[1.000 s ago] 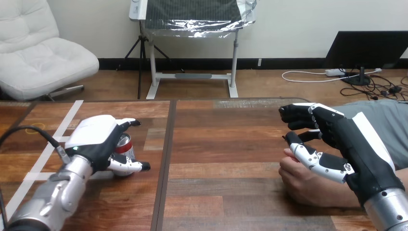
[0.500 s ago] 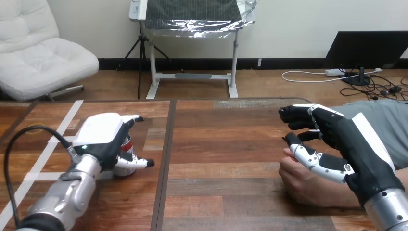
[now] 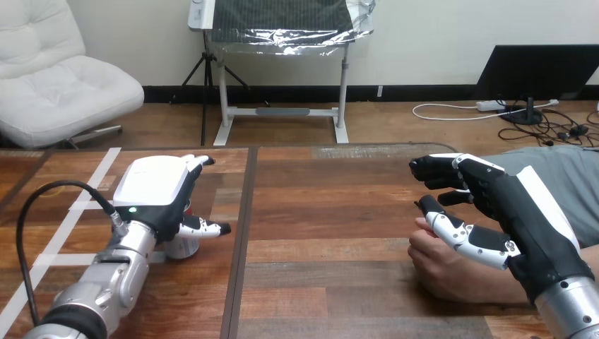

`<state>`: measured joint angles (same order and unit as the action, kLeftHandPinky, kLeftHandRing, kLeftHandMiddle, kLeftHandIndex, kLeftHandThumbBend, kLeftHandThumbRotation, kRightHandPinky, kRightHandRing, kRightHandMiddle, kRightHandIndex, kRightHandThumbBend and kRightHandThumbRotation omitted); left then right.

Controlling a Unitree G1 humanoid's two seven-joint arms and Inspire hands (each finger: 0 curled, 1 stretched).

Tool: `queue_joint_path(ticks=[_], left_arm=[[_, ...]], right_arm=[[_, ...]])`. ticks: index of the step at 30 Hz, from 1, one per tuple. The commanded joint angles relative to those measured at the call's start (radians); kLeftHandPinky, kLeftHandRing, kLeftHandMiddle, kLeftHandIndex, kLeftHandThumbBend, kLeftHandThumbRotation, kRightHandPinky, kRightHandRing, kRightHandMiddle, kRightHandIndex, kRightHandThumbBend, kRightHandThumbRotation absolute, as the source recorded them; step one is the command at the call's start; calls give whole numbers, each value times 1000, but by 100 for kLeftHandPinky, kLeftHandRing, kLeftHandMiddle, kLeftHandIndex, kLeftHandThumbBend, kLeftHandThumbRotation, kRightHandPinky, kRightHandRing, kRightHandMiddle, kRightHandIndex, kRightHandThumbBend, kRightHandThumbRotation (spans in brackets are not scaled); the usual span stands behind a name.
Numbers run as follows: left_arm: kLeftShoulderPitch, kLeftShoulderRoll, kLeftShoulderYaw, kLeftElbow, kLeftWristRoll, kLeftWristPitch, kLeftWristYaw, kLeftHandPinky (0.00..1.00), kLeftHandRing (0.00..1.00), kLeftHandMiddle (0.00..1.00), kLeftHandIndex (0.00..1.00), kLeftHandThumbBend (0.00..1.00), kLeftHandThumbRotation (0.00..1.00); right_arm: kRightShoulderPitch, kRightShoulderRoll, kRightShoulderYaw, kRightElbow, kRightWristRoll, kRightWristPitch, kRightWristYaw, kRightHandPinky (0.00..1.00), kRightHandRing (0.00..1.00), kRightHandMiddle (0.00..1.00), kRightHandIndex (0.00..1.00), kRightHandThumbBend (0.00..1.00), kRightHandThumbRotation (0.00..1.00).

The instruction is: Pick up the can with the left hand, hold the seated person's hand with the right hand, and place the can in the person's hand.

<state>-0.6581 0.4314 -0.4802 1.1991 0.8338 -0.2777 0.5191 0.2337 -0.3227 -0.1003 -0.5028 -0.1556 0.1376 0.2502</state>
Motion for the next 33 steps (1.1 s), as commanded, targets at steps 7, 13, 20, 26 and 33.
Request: queue_joint_path(ticks=[7,13,20,26,33], left_arm=[[-91,6,-32,26,11,5,49,92,89,90,89,77,48],[-94,6,-40,39,14,11,47,93,90,91,89,76,49],[-94,8,-47,38,11,29,29,94,90,91,89,77,50],[-91,9,-50,45,7,36,32,93,90,90,89,78,48],[-89,9,-53,53,1,50,21,91,89,89,88,79,47]], right_arm=[[-51,-25,-24,-35,6,-1,6,75,80,77,72,33,0],[-50,-22,-24,-38,11,4,9,75,80,77,72,32,0],[-52,-23,-24,-29,18,-15,14,75,79,76,71,32,0],[-51,-24,-21,-34,4,-6,11,75,78,75,71,32,0],[-48,-24,-24,-34,8,-10,14,74,77,75,71,32,0]])
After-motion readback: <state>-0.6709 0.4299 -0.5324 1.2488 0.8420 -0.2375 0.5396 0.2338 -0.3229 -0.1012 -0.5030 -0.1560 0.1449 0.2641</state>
